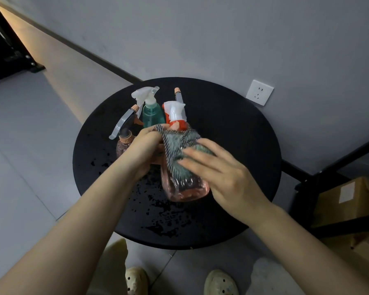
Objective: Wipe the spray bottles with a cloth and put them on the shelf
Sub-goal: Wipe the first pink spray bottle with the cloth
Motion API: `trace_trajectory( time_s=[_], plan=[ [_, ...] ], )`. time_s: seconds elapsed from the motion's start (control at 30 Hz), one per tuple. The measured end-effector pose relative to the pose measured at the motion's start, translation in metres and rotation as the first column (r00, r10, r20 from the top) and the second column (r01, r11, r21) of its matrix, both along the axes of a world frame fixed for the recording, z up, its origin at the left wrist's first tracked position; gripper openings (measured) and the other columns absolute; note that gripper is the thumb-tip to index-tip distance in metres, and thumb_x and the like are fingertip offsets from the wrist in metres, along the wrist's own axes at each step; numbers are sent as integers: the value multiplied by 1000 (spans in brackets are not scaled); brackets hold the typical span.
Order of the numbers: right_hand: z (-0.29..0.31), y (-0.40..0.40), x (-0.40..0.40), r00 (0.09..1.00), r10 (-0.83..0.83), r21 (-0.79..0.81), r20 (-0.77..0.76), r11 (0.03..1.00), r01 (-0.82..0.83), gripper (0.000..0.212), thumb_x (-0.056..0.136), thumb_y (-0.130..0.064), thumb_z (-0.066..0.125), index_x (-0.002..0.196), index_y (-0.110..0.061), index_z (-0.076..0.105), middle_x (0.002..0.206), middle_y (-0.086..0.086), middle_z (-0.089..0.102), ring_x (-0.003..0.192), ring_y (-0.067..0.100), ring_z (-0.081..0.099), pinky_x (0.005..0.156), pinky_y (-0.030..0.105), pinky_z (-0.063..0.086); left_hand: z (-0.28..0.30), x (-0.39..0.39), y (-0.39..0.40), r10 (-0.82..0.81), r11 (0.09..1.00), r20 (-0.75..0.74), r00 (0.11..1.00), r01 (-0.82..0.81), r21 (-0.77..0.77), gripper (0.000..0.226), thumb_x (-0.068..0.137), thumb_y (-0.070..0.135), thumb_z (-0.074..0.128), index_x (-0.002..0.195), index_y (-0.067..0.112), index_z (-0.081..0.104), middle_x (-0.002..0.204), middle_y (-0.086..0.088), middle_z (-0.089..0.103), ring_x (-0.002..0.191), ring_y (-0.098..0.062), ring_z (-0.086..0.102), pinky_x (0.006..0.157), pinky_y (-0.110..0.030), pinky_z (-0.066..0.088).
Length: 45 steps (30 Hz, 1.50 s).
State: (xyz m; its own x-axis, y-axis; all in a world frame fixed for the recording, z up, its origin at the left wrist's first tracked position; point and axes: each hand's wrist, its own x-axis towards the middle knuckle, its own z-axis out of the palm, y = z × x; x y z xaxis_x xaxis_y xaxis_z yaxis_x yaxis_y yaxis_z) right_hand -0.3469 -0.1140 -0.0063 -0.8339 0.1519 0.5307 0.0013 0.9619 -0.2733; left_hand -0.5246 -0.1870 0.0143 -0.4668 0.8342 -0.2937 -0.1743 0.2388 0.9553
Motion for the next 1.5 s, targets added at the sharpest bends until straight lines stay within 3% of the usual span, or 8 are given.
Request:
trace_trajectory(
  time_s=[0.23,0.37,0.53,0.87,1.03,1.23,1.4,1.5],
  plan=[
    [-5,-10,24,982,160,388,102,903,-188,26,97,-6,51,120,-11,63,128,1,60,127,33,46,100,38,44,4,-14,-2,34,999,10,999,-34,-8,17,92,27,50,88,17,64,66,6,66,51,-6,62,44,-17,46],
    [-1,-7,17,986,139,341,88,926,-161,32,101,-5,40,122,-12,62,129,1,59,126,30,48,100,42,45,1,-14,-1,21,1000,14,1000,-21,2,19,94,22,47,95,11,63,73,1,64,50,-4,60,42,-14,43],
    [7,-6,-5,997,0,107,79,994,-9,52,84,11,43,129,-12,55,136,4,53,132,30,41,103,42,43,1,-10,-2,-55,998,33,998,55,4,34,88,30,55,106,3,64,108,-24,64,96,-37,61,91,-50,47],
    [-3,-13,5,996,-28,270,86,963,4,41,100,-1,26,131,-8,52,134,9,55,128,33,45,112,45,28,-1,-11,-4,-86,996,-8,996,87,35,19,86,27,54,92,12,64,75,0,69,67,-15,63,56,-20,51],
    [-11,-15,19,988,97,374,117,918,-134,34,97,-7,47,130,-11,53,132,4,56,130,30,43,112,43,29,0,-21,-3,-26,999,38,999,24,33,19,94,21,47,100,12,63,81,-3,67,63,-12,64,46,-19,48],
    [0,-13,3,996,56,174,64,983,-67,39,100,0,29,130,-8,53,134,7,55,130,29,43,107,42,37,3,-12,-4,-102,995,5,995,102,5,34,84,36,53,101,8,64,85,-5,70,72,-17,65,65,-28,53],
    [8,-5,-16,996,-34,-117,81,992,43,61,82,17,53,135,-12,48,141,4,48,136,23,37,109,41,36,2,-8,-8,-88,996,21,996,88,-22,32,91,21,49,114,1,60,112,-29,60,100,-40,60,88,-50,48],
    [4,-5,-16,997,-1,-197,72,980,15,61,83,18,51,136,-13,48,142,1,45,138,19,32,111,33,31,3,-7,-8,-67,998,10,998,67,-11,37,90,24,52,114,-3,59,103,-26,61,86,-31,62,74,-39,54]
  ],
)
